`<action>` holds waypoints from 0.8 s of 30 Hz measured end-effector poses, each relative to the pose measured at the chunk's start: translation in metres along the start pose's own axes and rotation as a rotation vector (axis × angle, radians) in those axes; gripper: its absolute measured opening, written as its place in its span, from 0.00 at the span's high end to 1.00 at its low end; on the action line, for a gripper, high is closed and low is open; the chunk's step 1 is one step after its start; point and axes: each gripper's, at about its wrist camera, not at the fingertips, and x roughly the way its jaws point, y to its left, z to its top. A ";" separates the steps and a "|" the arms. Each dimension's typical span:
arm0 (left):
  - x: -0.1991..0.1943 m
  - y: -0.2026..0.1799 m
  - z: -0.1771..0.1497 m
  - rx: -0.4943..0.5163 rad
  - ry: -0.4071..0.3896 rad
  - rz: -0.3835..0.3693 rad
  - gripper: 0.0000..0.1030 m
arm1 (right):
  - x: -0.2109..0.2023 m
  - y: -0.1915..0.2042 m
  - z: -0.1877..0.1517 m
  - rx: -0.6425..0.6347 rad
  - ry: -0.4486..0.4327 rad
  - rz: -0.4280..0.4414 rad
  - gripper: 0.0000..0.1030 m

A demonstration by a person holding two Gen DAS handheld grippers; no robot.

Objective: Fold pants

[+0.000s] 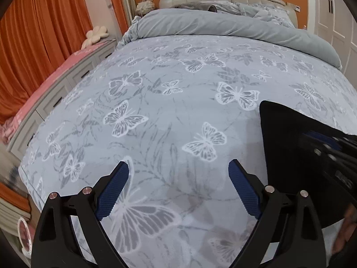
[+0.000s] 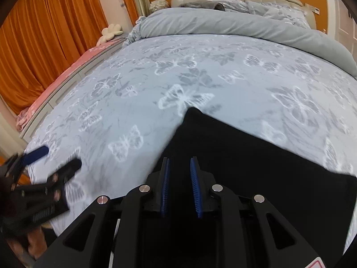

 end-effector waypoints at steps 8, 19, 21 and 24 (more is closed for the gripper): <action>-0.003 -0.013 -0.001 0.019 -0.002 -0.015 0.14 | -0.015 -0.016 -0.039 -0.064 0.085 -0.054 0.68; 0.032 -0.040 -0.021 -0.089 0.312 -0.475 0.05 | -0.104 -0.151 -0.064 0.270 -0.034 -0.201 0.15; 0.044 -0.047 -0.030 -0.130 0.380 -0.528 0.05 | -0.104 -0.192 -0.084 0.418 0.038 -0.180 0.15; 0.049 -0.061 -0.036 -0.134 0.420 -0.565 0.05 | -0.088 -0.215 -0.110 0.509 0.151 -0.071 0.15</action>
